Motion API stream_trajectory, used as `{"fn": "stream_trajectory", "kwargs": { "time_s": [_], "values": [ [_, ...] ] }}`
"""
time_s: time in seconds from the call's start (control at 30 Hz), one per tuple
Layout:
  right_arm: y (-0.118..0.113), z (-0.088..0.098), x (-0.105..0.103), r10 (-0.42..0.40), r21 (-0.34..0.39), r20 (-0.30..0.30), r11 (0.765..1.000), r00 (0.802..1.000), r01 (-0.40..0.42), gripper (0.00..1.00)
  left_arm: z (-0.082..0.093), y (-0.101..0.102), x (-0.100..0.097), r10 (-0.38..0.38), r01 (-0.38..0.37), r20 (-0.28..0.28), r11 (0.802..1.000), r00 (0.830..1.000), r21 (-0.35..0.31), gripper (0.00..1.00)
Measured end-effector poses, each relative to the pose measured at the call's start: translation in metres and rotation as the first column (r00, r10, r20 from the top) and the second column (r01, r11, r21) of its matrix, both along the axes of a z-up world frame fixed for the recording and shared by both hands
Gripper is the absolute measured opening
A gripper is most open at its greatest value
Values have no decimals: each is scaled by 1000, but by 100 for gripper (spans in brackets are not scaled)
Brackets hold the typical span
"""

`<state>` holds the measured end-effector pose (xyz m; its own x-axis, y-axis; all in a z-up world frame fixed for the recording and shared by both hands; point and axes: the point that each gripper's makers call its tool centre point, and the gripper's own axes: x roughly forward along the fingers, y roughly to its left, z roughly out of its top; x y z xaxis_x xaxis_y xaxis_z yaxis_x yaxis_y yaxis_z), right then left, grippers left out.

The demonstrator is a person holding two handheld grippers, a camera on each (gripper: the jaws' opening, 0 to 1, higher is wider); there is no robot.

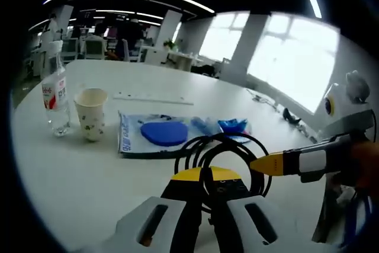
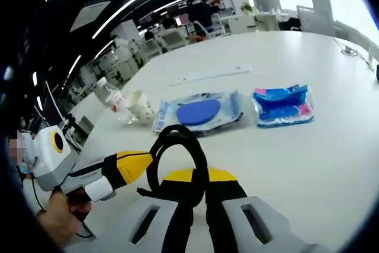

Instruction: Arrange the tabletop items into an orderly group along one side of the table until the central work area is clear of visible clutter.

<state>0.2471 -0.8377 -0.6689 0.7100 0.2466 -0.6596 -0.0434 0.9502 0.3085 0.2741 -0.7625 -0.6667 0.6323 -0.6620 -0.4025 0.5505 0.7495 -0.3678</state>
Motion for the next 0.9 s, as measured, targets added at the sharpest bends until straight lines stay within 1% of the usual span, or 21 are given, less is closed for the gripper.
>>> {"fn": "stream_trajectory", "kwargs": {
  "time_s": [0.1, 0.23, 0.4, 0.53, 0.63, 0.7, 0.8, 0.9],
  "values": [
    [-8, -3, 0, 7, -17, -10, 1000, 1000, -7, 2, -2, -8, -1, -14, 14, -4, 1000, 1000, 3, 1],
    [-22, -10, 4, 7, -19, -31, 1000, 999, -8, 2, -10, -21, 1, -29, 30, -7, 999, 1000, 13, 1],
    [-35, -20, 7, 17, -40, -52, 999, 999, -19, 2, -22, -36, 4, -43, 44, -32, 999, 999, 20, 1],
    [-49, -26, 10, 16, -44, -62, 999, 998, -19, 2, -25, -47, 5, -57, 57, -42, 998, 998, 14, 1],
    [-55, -28, 11, 20, -50, -67, 998, 998, -24, 2, -28, -57, 6, -72, 73, -46, 997, 996, 13, 1],
    [-60, -30, 11, 27, -59, -72, 998, 997, -31, 2, -29, -62, 6, -80, 81, -48, 997, 996, 13, 1],
    [-68, -33, 12, 43, -92, -79, 994, 996, -50, 2, -31, -71, 7, -95, 96, -52, 995, 994, 11, 1],
    [-73, -36, 15, 46, -102, -81, 993, 996, -54, 2, -33, -76, 8, -102, 102, -53, 995, 993, 12, 1]
  ]
}}
